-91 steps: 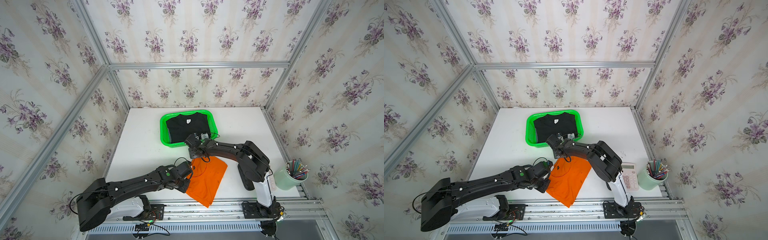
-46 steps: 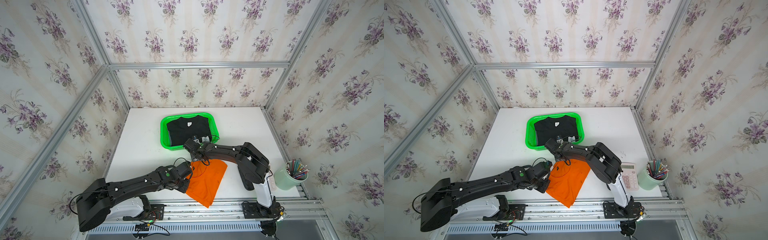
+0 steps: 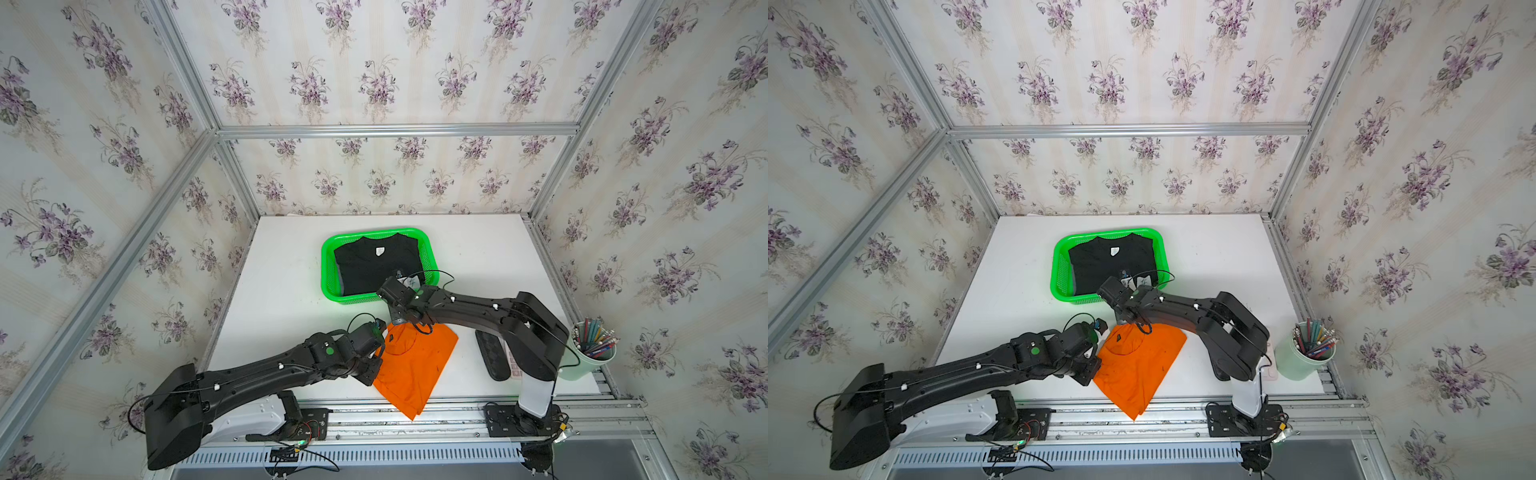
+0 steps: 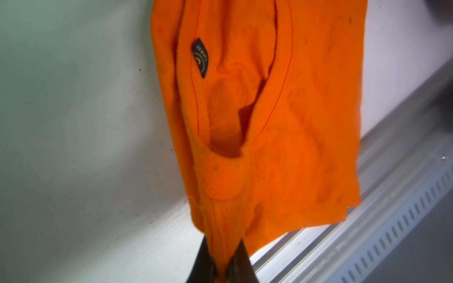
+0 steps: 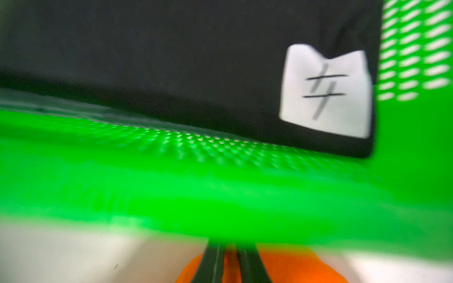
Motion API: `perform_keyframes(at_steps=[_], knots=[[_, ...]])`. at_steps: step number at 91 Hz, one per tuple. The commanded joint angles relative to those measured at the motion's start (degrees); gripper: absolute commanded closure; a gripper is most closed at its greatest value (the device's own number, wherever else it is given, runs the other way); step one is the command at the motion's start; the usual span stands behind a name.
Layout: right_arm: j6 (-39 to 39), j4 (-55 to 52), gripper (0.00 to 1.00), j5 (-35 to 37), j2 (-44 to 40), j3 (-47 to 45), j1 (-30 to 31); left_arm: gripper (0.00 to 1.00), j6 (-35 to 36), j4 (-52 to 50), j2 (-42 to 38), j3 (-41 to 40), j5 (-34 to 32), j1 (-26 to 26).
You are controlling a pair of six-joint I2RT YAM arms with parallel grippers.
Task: Put the folded t-shirts into the basket
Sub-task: Pick up the T-shirt from the center of the board, then place the T-shirt in the bin.
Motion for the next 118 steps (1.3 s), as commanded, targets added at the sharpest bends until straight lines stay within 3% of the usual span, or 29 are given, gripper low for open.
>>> perform_keyframes(at_steps=[1, 22, 37, 46, 62, 75, 94, 118], knots=[[2.4, 5.6, 0.92, -0.5, -5.0, -3.7, 0.0, 1.0, 5.6, -1.7, 0.0, 2.0, -1.7, -0.3], [6.8, 7.8, 0.95, 2.0, -16.0, -11.0, -0.2, 1.0, 11.0, -7.5, 0.3, 8.5, -4.9, -0.3], [9.4, 7.2, 0.95, -1.6, -22.6, -9.3, -2.4, 1.0, 12.3, -12.1, -0.9, 14.1, -10.0, 0.0], [11.9, 9.5, 0.95, -5.9, -25.1, -8.1, -5.1, 1.0, 18.2, -16.2, -0.8, 19.7, -10.1, 1.6], [15.7, 15.0, 0.96, -2.3, -26.2, -7.6, -5.5, 1.0, 29.8, -24.7, 2.3, 33.2, -14.4, 12.3], [19.3, 17.7, 0.95, 1.2, -24.6, -5.5, -7.0, 1.0, 39.4, -23.4, 5.1, 39.8, -24.2, 18.5], [19.9, 21.4, 0.95, 0.2, -19.2, 0.9, -10.4, 1.0, 49.0, -14.9, 9.2, 41.5, -15.1, 26.3], [20.3, 22.4, 0.95, 0.8, -11.5, 5.1, -14.3, 1.0, 51.3, -6.2, 19.4, 42.8, -5.6, 33.6]])
